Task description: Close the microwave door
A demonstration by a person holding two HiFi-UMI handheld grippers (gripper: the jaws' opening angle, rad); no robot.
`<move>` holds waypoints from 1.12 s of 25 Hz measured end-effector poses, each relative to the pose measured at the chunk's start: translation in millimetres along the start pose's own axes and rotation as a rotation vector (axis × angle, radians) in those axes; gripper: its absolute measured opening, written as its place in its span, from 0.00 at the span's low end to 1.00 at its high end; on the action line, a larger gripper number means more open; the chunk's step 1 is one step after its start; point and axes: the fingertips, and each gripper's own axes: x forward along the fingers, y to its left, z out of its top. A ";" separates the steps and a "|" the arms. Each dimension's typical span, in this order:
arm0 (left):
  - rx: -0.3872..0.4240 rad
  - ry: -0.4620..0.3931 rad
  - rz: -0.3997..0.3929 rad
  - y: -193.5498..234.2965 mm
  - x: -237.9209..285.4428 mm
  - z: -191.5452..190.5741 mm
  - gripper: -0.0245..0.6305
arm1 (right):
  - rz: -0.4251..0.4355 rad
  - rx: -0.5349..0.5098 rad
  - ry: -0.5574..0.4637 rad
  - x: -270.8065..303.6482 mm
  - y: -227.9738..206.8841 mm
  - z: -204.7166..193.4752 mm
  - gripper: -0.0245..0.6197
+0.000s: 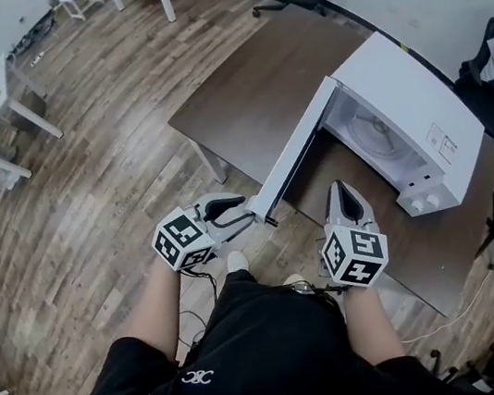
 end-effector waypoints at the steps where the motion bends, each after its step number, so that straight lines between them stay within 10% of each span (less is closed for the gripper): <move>1: 0.011 0.009 -0.007 -6.2 5.6 0.6 0.31 | -0.002 0.002 0.001 -3.5 -5.4 -1.6 0.05; 28: 0.232 0.059 -0.209 -149.9 197.9 51.7 0.36 | -0.257 0.089 -0.069 -113.1 -188.0 -12.2 0.05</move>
